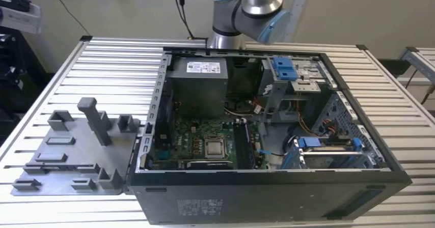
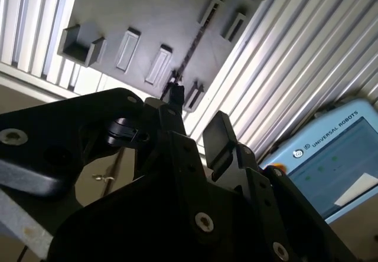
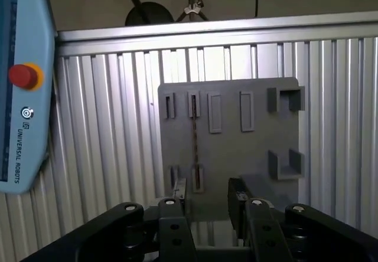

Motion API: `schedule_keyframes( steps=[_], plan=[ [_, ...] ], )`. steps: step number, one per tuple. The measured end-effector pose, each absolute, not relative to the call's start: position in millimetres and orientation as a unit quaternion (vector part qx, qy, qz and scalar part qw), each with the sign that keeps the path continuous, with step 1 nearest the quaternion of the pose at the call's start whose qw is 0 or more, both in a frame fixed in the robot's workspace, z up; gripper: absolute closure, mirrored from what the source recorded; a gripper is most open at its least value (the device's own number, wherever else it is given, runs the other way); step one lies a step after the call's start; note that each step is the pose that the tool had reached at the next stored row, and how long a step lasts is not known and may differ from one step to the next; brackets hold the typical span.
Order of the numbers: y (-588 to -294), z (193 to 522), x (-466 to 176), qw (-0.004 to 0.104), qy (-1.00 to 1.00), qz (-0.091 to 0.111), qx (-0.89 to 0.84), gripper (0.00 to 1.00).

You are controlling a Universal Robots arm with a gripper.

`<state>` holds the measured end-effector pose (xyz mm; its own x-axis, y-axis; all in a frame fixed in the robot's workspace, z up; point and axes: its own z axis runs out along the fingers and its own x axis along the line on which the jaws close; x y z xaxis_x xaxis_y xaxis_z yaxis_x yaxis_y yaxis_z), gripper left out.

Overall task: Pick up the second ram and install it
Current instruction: 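Pick up the second ram and move it above second insertion slot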

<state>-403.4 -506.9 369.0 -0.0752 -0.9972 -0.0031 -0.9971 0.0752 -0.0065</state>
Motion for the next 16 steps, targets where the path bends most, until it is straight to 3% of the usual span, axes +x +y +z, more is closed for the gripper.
schedule_keyframes(
  steps=[16],
  plan=[
    [-507,357,-403,0.004,0.731,-0.001,-0.682,0.58]
  ],
)
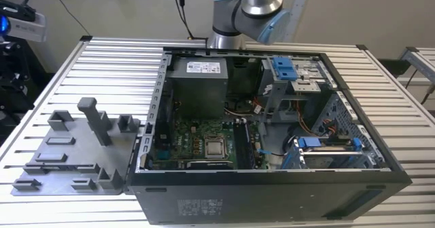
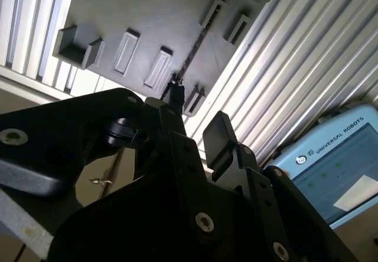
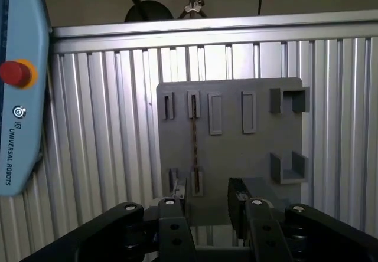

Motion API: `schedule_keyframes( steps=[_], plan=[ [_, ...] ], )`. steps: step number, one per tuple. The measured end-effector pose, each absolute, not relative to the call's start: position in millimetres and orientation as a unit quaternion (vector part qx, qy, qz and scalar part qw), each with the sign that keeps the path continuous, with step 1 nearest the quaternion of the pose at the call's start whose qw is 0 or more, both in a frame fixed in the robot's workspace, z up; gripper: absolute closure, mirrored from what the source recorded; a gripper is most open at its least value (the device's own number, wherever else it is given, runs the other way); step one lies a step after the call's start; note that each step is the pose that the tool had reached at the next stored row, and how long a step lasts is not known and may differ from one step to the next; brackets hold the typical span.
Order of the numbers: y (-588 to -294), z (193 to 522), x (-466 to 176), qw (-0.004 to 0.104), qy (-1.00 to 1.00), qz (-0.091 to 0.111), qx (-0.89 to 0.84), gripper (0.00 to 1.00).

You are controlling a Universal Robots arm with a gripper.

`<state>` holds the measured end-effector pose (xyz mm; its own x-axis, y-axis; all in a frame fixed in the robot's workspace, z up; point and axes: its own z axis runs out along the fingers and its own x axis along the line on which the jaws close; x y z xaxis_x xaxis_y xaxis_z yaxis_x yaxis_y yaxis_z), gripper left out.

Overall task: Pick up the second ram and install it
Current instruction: 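Pick up the second ram and move it above second insertion slot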

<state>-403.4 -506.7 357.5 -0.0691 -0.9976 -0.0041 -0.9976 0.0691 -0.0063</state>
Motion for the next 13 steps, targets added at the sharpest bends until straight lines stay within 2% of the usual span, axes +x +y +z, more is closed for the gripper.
schedule_keyframes(
  steps=[13],
  plan=[
    [-506.7,351.5,-403.3,0.004,0.731,-0.001,-0.682,0.58]
  ],
)
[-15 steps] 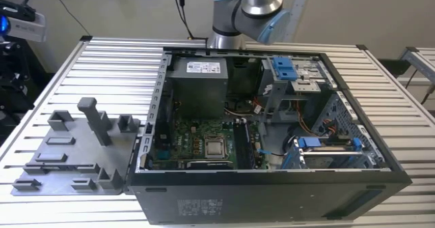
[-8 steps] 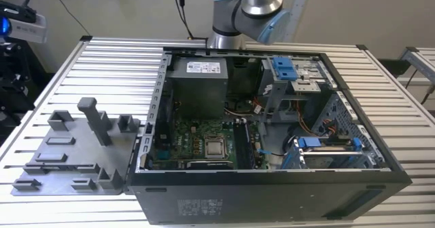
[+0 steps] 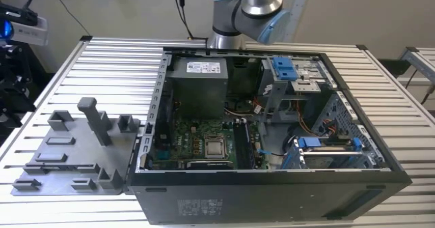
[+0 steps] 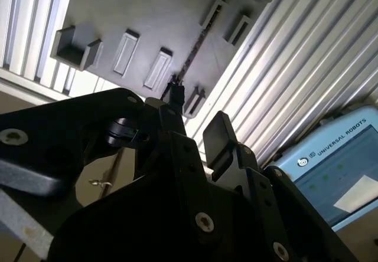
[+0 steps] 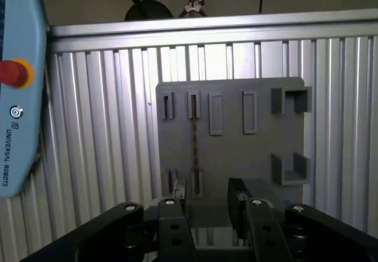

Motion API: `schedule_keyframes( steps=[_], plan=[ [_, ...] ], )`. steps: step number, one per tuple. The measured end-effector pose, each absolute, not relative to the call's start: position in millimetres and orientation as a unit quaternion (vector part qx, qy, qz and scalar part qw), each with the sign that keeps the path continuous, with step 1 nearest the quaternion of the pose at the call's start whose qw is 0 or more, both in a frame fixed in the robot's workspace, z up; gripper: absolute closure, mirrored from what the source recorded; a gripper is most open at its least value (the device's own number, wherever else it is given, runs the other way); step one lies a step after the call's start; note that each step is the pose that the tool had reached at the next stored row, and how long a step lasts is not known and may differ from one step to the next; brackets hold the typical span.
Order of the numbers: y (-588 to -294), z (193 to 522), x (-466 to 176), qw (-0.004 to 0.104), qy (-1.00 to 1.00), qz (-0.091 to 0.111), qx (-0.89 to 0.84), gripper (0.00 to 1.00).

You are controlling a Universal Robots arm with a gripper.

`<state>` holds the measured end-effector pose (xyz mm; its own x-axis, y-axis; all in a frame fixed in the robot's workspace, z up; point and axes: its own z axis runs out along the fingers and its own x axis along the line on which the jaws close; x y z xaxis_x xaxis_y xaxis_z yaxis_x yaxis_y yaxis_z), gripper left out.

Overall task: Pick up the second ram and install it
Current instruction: 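Pick up the second ram and move it above second insertion slot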

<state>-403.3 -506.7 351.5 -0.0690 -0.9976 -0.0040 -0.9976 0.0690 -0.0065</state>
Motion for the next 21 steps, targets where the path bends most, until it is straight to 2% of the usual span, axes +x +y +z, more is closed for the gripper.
schedule_keyframes(
  steps=[7,16,21],
  plan=[
    [-506,348,-403,0.003,0.731,-0.001,-0.682,0.58],
    [-505,340,-403,-0.007,0.731,-0.001,-0.682,0.58],
    [-505,334,-403,-0.007,0.740,-0.001,-0.673,0.58]
  ],
)
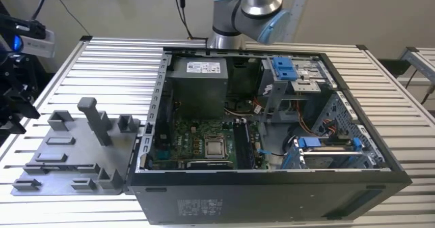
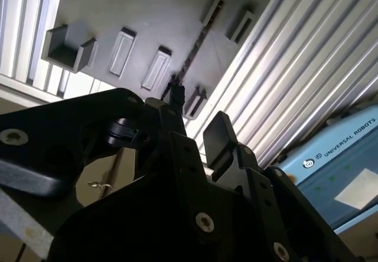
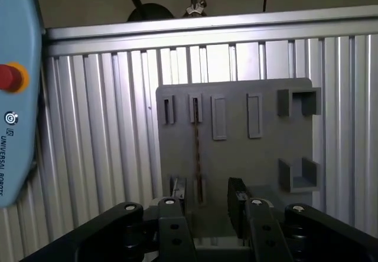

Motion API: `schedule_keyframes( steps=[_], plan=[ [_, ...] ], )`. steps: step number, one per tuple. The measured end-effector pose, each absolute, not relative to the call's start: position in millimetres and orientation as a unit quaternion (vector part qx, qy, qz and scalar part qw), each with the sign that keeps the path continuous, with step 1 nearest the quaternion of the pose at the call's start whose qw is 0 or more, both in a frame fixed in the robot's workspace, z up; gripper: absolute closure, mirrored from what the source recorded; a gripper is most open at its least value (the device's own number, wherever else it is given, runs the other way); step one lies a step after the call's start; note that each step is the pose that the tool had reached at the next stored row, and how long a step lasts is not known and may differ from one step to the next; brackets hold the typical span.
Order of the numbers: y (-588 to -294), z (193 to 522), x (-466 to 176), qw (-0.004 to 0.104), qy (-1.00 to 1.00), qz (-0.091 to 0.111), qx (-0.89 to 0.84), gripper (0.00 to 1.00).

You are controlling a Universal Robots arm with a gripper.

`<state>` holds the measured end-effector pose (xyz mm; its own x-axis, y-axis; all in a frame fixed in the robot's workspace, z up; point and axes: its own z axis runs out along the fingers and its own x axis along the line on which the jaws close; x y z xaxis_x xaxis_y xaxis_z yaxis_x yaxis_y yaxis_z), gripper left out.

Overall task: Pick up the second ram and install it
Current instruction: 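Pick up the second ram and move it above second insertion slot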

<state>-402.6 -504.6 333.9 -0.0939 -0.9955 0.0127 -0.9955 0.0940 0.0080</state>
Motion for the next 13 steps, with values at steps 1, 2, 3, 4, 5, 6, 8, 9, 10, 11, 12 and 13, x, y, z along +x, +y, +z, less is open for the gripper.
schedule_keyframes(
  steps=[1,2,3,4,5,6,8,9,10,11,12,13],
  plan=[
    [-505,332,-403,0.007,-0.741,0.001,0.671,0.58],
    [-505,331,-403,0.007,-0.742,0.001,0.671,0.58],
    [-505,330,-403,0.007,-0.742,0.001,0.671,0.58],
    [-505,328,-403,0.007,-0.742,0.001,0.671,0.58],
    [-505,327,-402,0.007,-0.742,0.001,0.671,0.58],
    [-505,325,-402,0.007,-0.742,0.001,0.671,0.58],
    [-505,322,-402,0.007,-0.742,0.001,0.671,0.58],
    [-505,320,-402,0.007,-0.742,0.001,0.671,0.58],
    [-505,318,-402,0.007,-0.742,0.001,0.671,0.58],
    [-505,317,-402,0.007,-0.742,0.002,0.671,0.58],
    [-505,315,-402,0.006,-0.742,0.002,0.671,0.58],
    [-505,314,-402,0.005,-0.742,0.002,0.671,0.58]
  ],
)
